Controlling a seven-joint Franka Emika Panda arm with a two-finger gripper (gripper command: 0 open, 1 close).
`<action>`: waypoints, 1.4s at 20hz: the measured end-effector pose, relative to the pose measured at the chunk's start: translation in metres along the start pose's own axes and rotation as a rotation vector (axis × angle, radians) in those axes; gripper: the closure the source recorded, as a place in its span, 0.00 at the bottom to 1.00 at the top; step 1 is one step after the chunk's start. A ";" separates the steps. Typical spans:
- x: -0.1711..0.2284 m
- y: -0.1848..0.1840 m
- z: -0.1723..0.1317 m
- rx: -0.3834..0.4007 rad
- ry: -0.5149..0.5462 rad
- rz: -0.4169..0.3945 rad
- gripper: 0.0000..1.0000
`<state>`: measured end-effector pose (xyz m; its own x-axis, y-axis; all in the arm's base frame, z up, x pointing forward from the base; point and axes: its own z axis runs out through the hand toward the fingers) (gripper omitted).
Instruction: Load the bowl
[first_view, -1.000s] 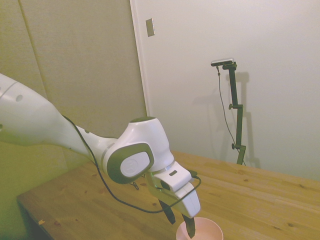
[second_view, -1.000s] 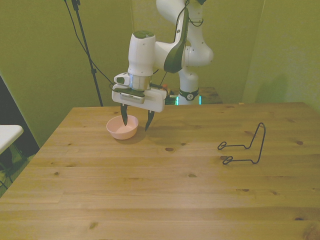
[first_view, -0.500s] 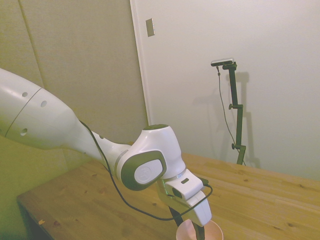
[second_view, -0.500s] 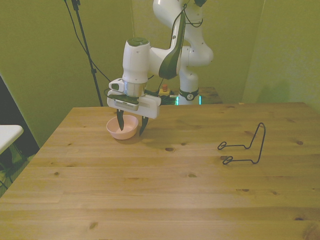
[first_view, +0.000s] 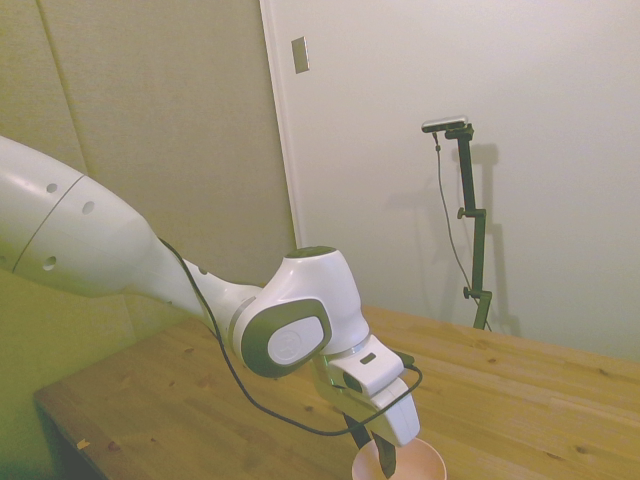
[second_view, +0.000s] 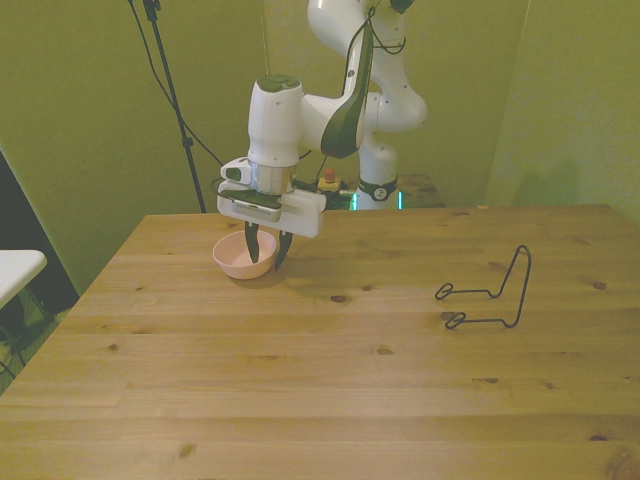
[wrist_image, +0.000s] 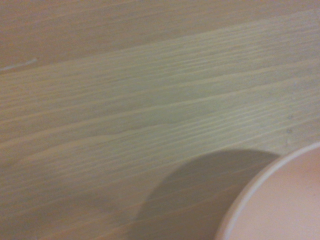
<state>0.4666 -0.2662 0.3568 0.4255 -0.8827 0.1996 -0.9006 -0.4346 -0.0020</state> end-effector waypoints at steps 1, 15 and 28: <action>0.000 0.000 0.000 0.001 -0.003 -0.002 1.00; 0.003 -0.022 -0.028 0.119 -0.135 -0.029 1.00; -0.092 -0.137 -0.163 0.415 -0.336 -0.125 1.00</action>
<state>0.5370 -0.0964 0.4986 0.5934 -0.7986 -0.1003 -0.7596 -0.5144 -0.3980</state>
